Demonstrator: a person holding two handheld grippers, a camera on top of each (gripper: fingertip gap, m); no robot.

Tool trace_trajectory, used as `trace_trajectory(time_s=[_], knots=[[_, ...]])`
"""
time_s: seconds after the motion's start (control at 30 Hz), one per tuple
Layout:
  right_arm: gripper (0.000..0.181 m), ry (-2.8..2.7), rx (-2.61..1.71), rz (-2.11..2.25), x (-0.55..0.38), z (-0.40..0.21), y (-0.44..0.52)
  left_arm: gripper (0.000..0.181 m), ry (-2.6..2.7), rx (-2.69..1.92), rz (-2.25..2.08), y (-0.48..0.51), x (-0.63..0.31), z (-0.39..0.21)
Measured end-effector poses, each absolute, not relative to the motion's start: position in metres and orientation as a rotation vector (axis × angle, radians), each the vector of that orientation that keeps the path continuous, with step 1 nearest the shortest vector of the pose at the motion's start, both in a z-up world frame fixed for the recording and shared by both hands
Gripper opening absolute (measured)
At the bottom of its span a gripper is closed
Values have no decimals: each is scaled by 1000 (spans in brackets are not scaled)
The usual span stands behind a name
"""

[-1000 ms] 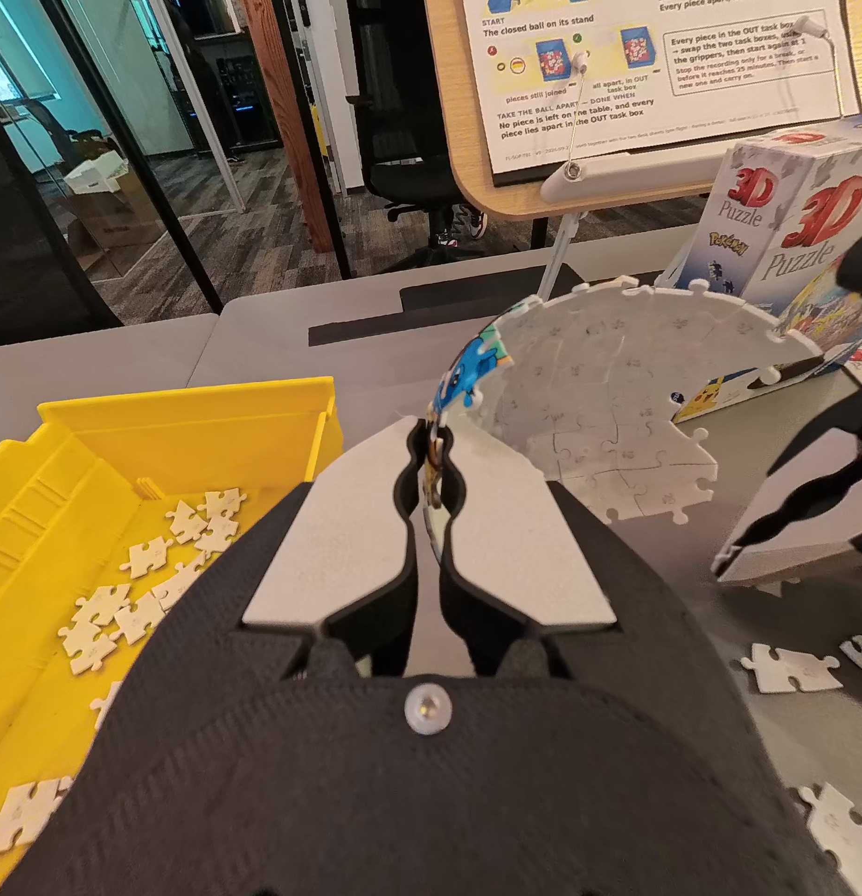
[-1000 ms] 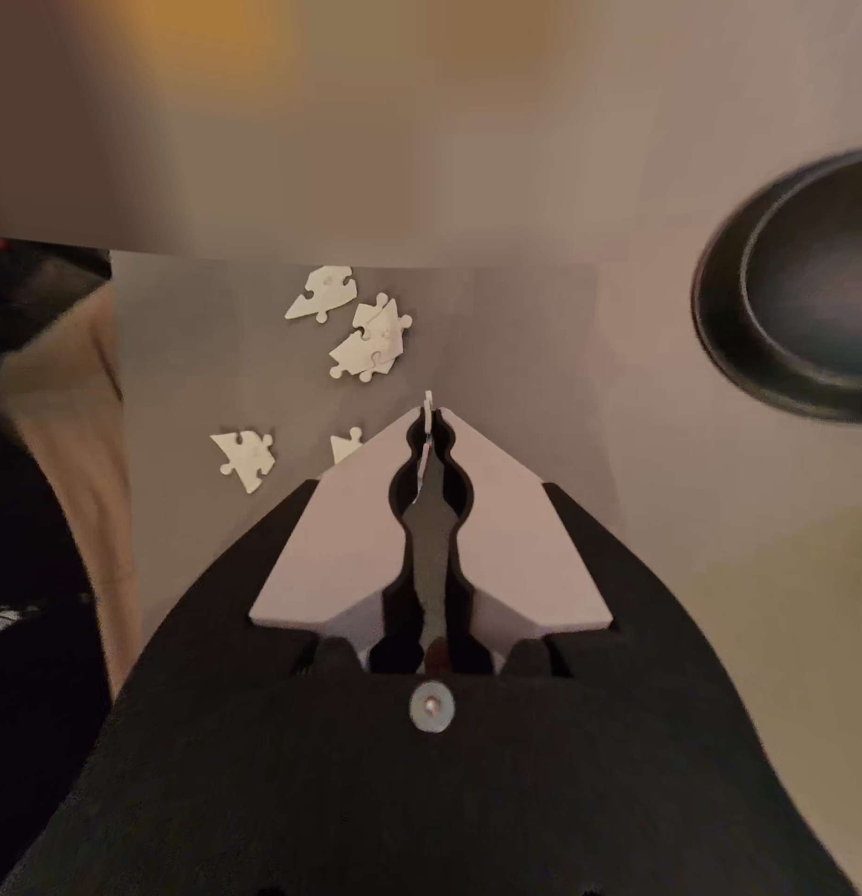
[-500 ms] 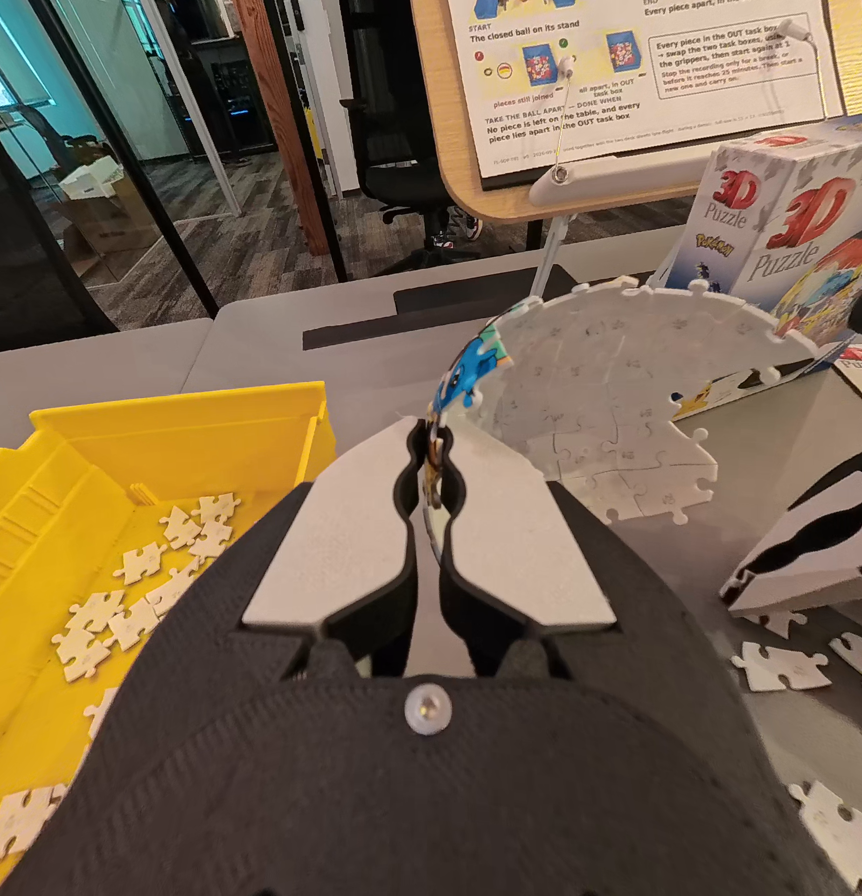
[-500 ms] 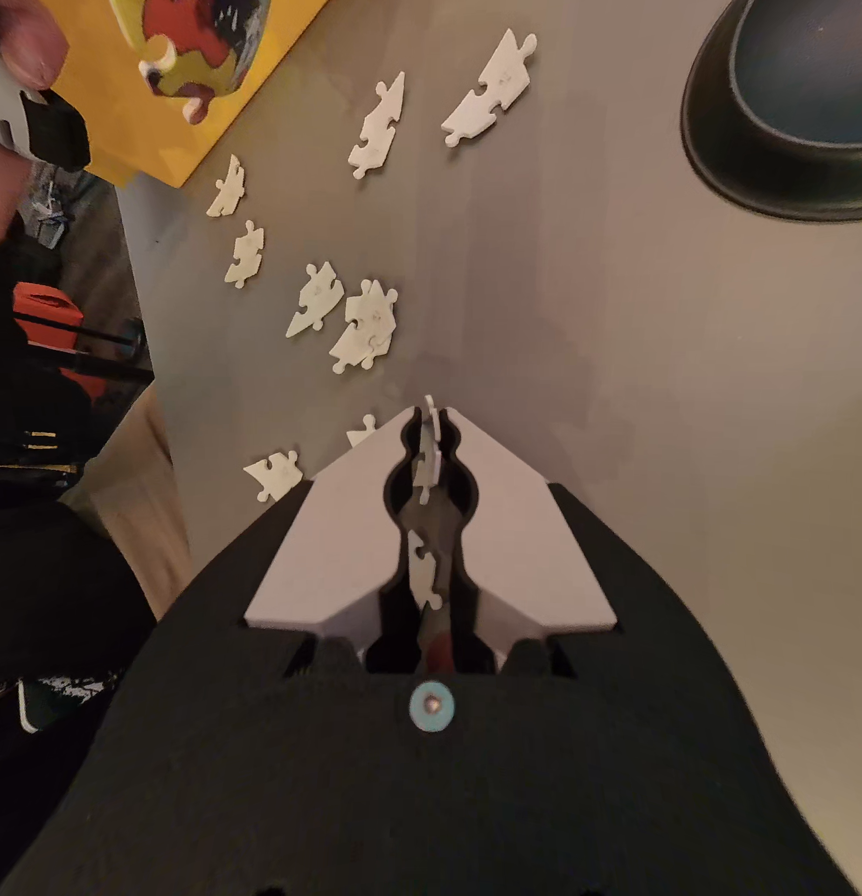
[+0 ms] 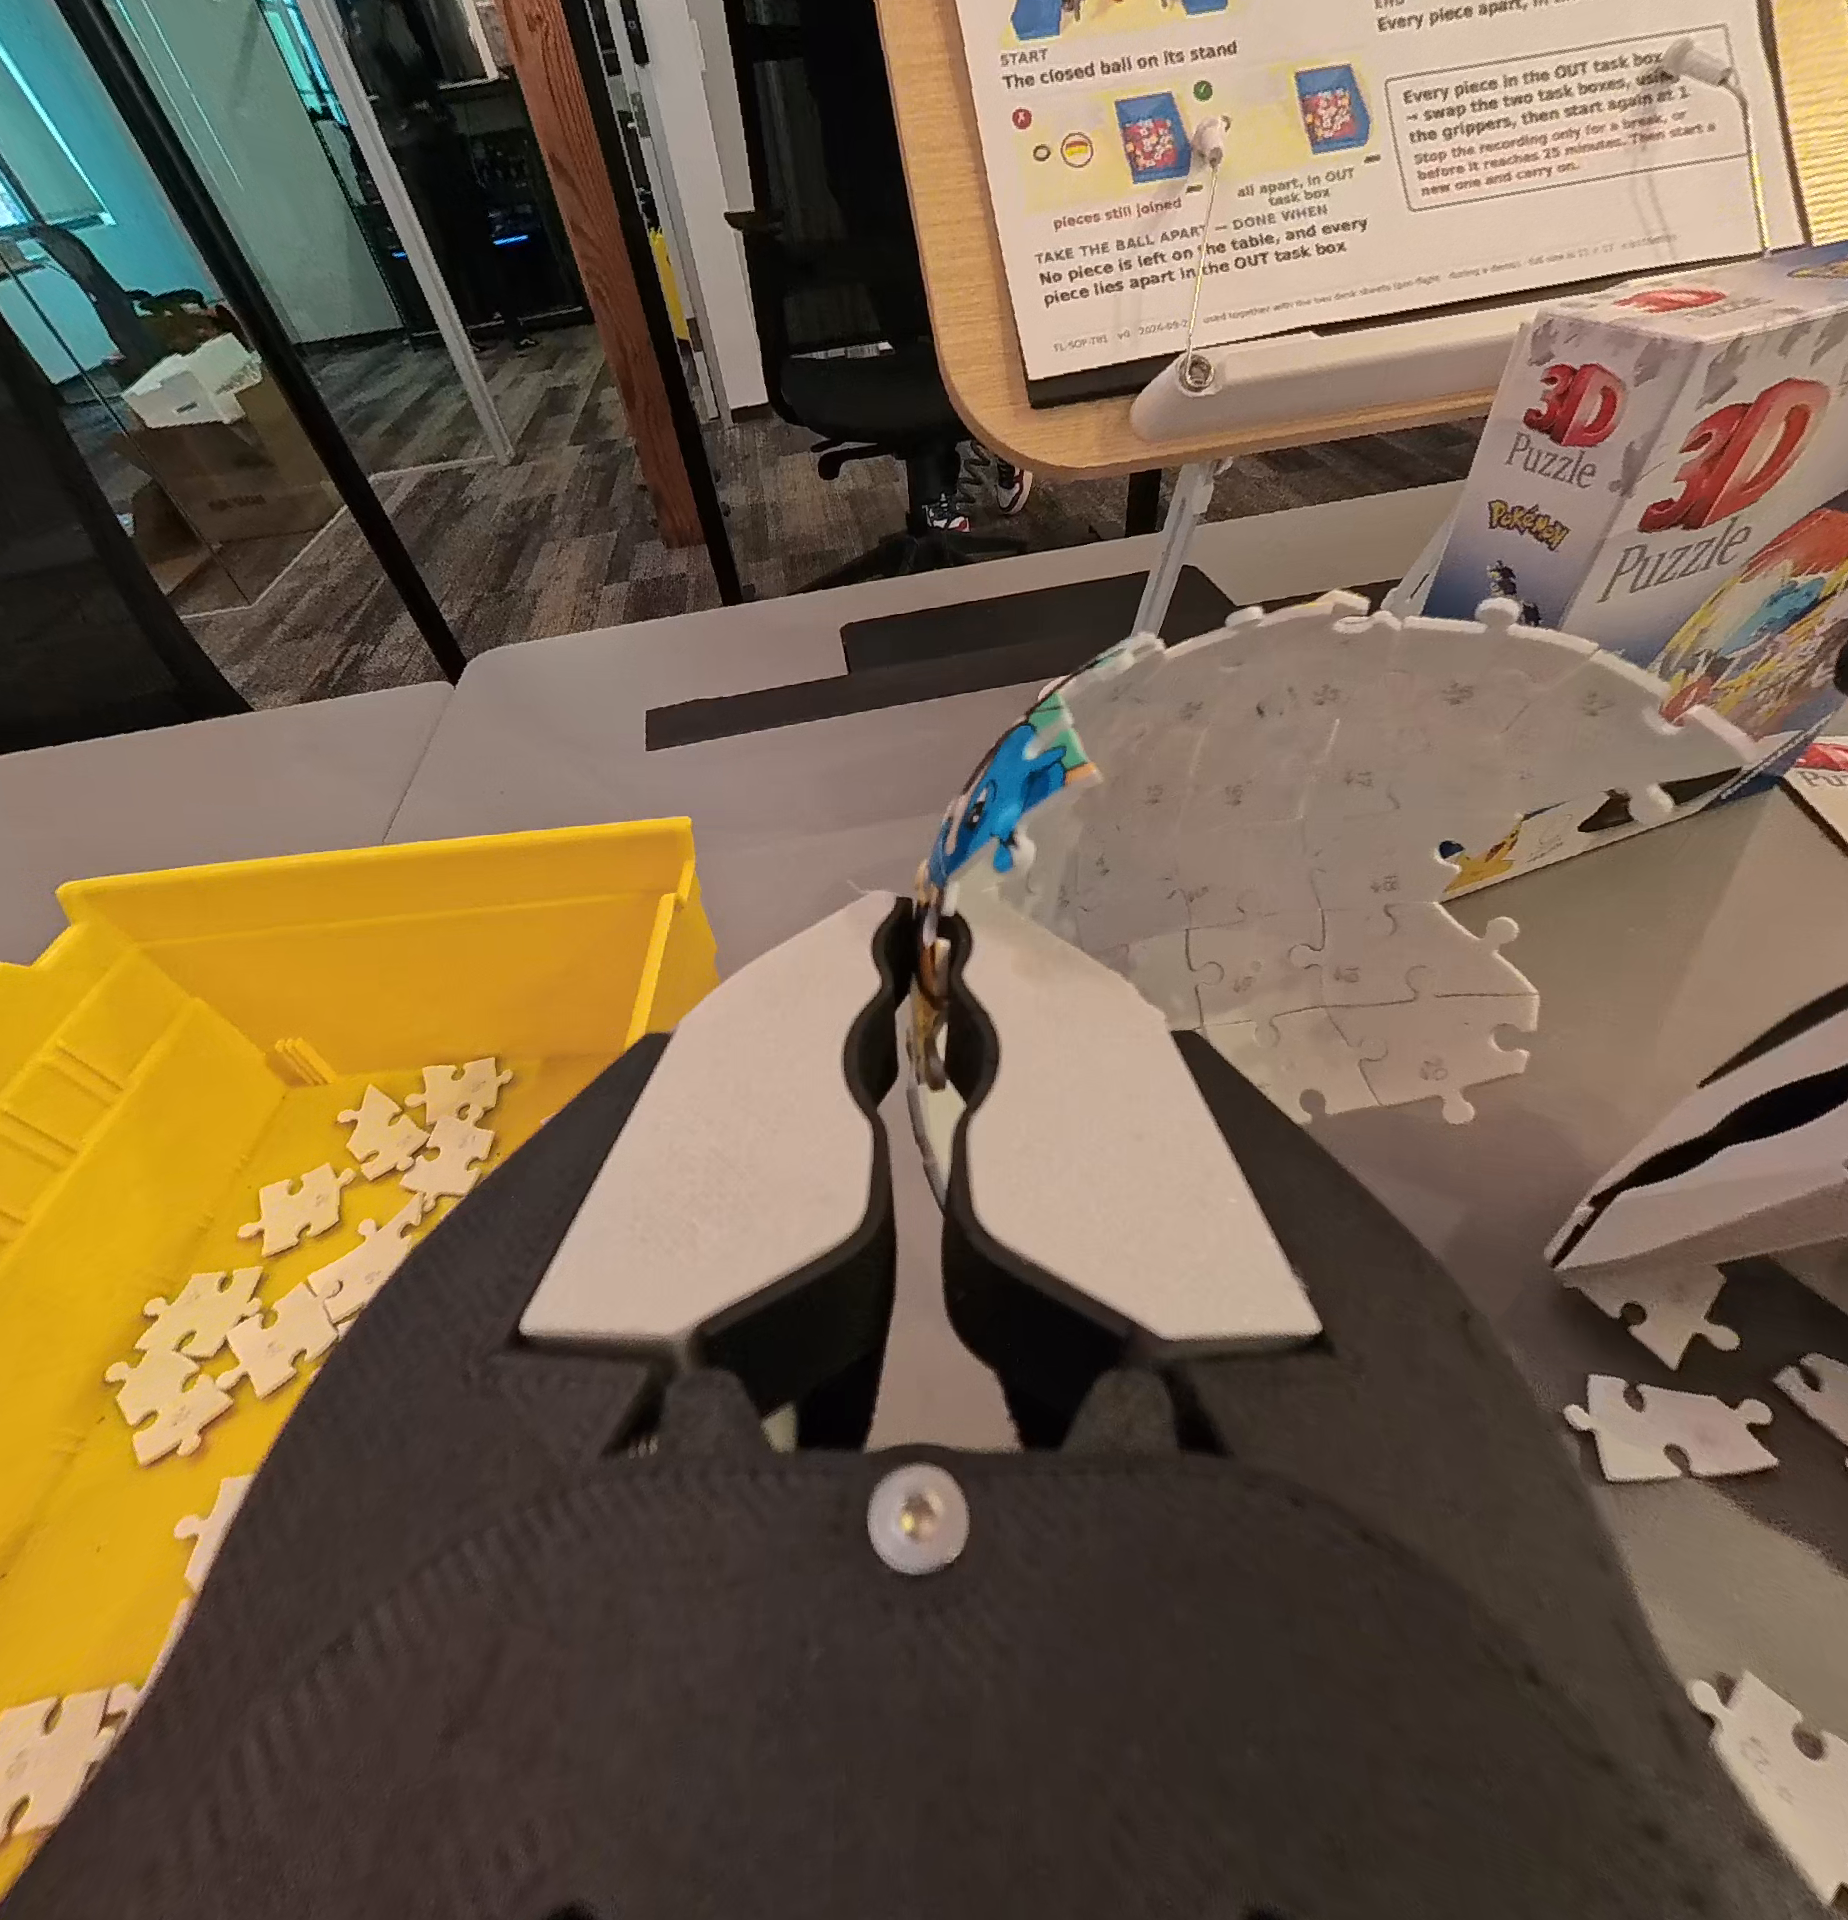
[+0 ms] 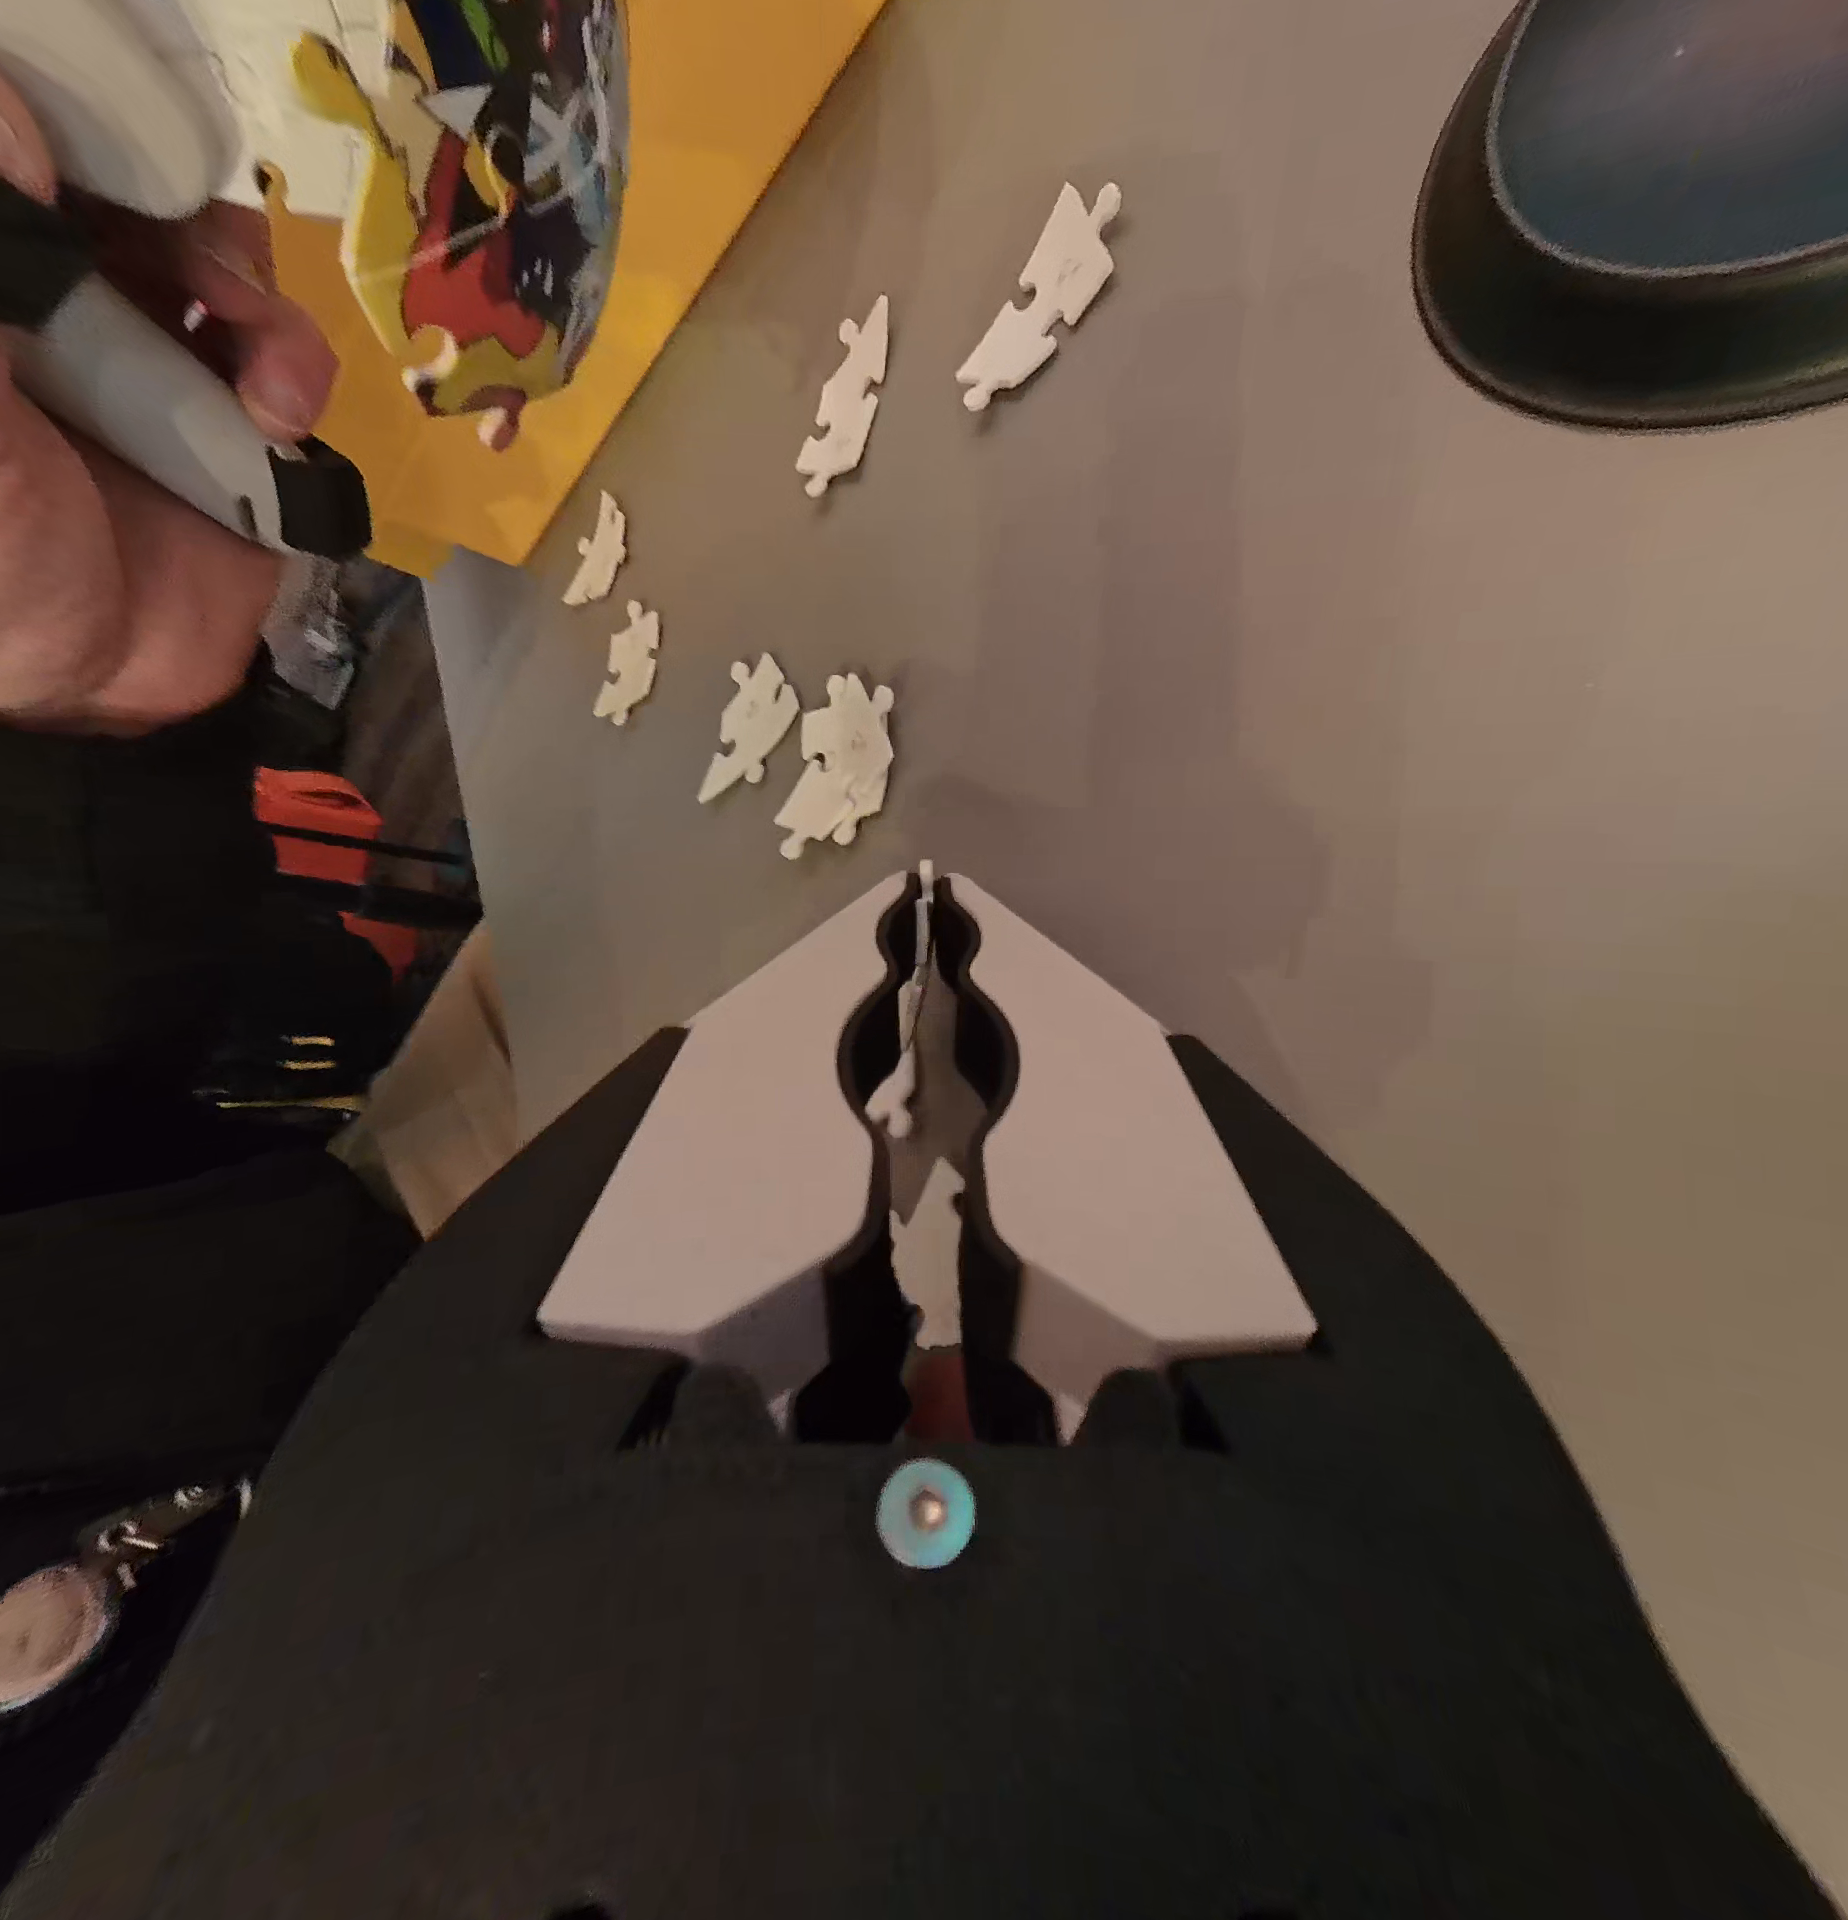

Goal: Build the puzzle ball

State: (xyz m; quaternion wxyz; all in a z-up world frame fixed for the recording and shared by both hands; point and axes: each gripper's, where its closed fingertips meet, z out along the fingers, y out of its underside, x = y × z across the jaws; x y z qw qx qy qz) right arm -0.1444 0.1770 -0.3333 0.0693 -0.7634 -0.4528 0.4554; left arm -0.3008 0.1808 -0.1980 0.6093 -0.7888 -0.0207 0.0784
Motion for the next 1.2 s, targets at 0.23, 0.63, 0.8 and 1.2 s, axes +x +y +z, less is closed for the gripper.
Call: trace_trajectory(time_s=[0.23,0.63,0.8,1.2], knots=[[1,-1259,-2301,1315,-154,-335,184,3,-46,-1821,177,181,-300,-198],[1,-1417,-2249,1357,-145,-320,155,3,-50,-1812,180,180,-301,-195],[1,-1403,-2275,1309,-135,-330,135,3,-47,-1815,174,181,-299,-196],[9,-1412,-2296,1185,-120,-342,126,3,-45,-1807,174,180,-299,-193]])
